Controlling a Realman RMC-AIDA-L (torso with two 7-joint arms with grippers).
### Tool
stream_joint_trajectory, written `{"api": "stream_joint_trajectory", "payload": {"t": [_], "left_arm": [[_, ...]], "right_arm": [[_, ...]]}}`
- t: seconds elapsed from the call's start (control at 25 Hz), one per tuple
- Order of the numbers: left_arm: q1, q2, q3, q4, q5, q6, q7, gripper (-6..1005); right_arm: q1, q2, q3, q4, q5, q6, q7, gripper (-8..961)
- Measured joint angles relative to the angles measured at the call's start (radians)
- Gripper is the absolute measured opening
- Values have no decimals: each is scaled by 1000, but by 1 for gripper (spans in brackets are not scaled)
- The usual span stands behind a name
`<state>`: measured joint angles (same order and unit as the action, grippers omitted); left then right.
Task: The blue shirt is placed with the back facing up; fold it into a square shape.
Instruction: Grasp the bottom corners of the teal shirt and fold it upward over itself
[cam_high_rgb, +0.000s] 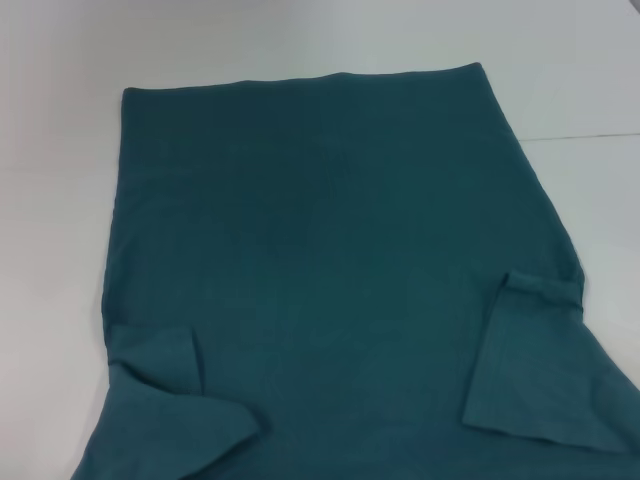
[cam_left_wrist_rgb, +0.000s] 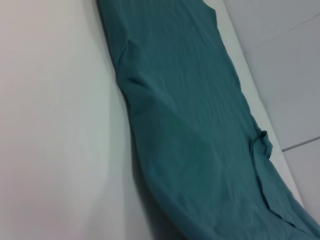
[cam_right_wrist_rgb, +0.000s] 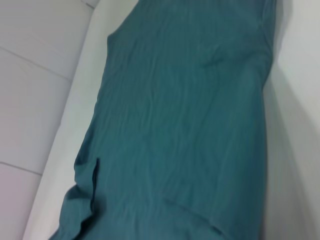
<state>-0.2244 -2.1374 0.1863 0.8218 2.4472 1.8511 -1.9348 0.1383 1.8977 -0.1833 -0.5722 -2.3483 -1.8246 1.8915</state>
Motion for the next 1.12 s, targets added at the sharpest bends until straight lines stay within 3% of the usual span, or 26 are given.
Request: {"api": "stream_joint_trajectory", "payload": {"t": [0.32, 0.48, 0.84, 1.12], "left_arm": [[-56, 15, -6, -19, -31, 1, -6, 14], [-118, 32, -2, -50, -32, -10, -9, 14], [-263, 89, -18, -115, -71, -112, -35, 14], [-367, 128, -14, -180, -107, -240, -66, 15]], "right_arm": [[64, -8, 69, 6, 6, 24, 19, 35], [108, -7, 85, 14, 8, 58, 29, 35], [239, -9, 157, 21, 20, 147, 52, 35], [344, -16, 153, 62, 67, 307, 61, 34]]}}
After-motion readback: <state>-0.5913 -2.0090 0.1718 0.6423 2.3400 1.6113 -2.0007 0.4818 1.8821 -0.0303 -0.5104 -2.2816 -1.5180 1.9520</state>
